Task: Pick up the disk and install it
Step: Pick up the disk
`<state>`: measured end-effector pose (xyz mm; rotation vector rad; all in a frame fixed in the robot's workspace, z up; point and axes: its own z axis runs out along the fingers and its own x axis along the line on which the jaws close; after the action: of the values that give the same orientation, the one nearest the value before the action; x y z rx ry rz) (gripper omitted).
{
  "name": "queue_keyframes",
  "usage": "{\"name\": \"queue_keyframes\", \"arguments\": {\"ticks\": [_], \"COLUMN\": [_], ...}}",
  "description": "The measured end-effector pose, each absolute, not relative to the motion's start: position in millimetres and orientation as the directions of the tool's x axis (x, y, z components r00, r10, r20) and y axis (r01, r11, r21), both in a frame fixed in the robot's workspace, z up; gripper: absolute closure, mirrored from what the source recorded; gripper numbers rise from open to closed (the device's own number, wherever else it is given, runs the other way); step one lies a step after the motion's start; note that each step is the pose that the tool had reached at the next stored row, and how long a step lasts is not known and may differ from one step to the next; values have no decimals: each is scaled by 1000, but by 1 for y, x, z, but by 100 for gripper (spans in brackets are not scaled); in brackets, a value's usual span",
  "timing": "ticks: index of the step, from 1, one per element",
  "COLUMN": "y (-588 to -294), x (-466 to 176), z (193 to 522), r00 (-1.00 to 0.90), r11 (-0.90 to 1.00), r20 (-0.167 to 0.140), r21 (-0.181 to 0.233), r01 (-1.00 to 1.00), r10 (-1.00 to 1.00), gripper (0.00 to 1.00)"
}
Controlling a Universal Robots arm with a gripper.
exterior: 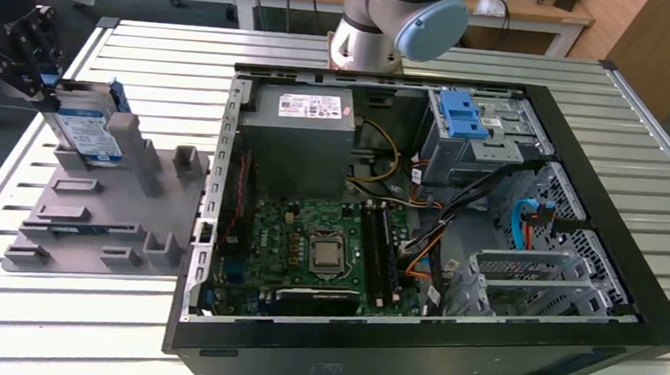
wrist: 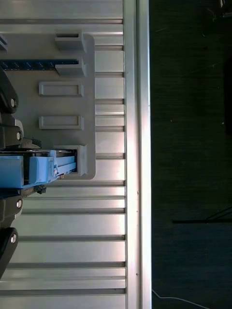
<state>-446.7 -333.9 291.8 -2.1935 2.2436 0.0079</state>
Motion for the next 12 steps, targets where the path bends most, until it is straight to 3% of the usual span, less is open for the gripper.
{"name": "queue_keyframes", "arguments": {"ticks": [4, 5, 12], "y": [-334, -334, -334], "x": [-447, -447, -447], "z": [292, 292, 290], "r00": [-23, -23, -23], "r11": [23, 23, 23], "r20": [-6, -6, -6], "r21": [1, 1, 1], "r01": [-1000, -1000, -1000], "r10": [-1000, -1000, -1000], "gripper": [63, 56, 56]}}
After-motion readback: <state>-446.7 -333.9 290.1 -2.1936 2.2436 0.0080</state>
